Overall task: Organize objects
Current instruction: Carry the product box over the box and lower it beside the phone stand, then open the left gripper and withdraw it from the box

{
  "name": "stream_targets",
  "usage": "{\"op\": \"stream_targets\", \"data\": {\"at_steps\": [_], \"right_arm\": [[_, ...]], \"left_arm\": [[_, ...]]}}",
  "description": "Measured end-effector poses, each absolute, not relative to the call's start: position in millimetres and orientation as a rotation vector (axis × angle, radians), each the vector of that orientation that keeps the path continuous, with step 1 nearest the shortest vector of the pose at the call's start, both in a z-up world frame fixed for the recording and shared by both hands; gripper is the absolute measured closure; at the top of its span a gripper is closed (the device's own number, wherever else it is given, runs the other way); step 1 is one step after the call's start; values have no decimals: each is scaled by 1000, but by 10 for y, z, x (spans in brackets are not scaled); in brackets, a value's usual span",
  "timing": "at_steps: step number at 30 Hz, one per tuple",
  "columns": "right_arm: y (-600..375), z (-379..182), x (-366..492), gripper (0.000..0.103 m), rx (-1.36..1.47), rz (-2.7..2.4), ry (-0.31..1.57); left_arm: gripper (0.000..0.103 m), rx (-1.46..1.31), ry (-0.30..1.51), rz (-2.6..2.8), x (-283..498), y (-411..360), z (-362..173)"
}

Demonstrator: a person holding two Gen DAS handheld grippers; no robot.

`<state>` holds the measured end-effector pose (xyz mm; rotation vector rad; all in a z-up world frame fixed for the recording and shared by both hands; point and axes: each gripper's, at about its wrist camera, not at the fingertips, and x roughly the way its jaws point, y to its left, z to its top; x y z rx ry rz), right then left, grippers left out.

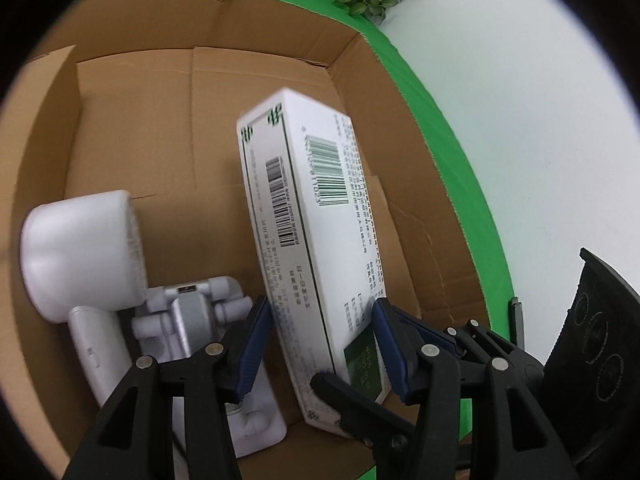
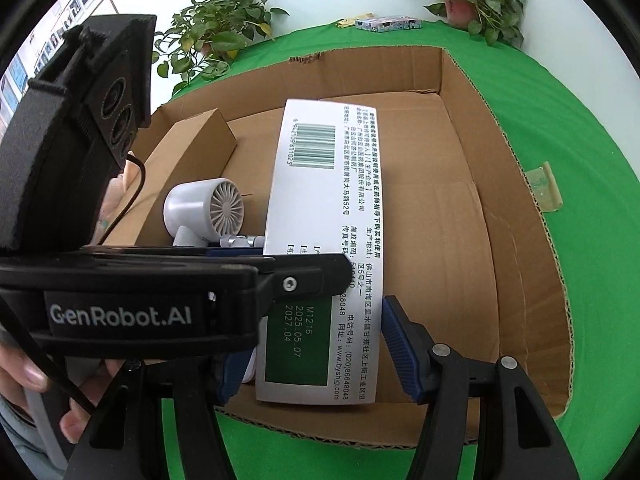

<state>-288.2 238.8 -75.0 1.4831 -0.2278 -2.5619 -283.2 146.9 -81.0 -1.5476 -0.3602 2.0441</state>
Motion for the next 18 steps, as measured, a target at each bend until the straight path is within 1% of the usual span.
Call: {"op": "stream_targets", "data": {"at_steps": [2,4,10,13,15,18], "right_arm": [[2390,-787,-2931,45,1527,-2582,-207],[2404,-857,-2968,45,1539,-2577,-209],[2235,-877,-3000,44,1567,-2607,-116],[2197,-899,-3003,40,1584,-2567,-147],[2160,-930,-3024,37,1590,-2559,-128],[2115,-958,-3022,37,1589,-2568,-88]], "left_arm": [[56,-1523,-344,2101,-2788,1381,-698],[56,-1477,-375,2116,-2702,1311,-552],[56,-1362,-385,2213,-2379,1002,-160],[56,-1330,-379,2256,-2226,849,-74],[56,-1320,-390,2275,-2135,728,-27],[56,-1314,-405,2320,-2149,601,7]]}}
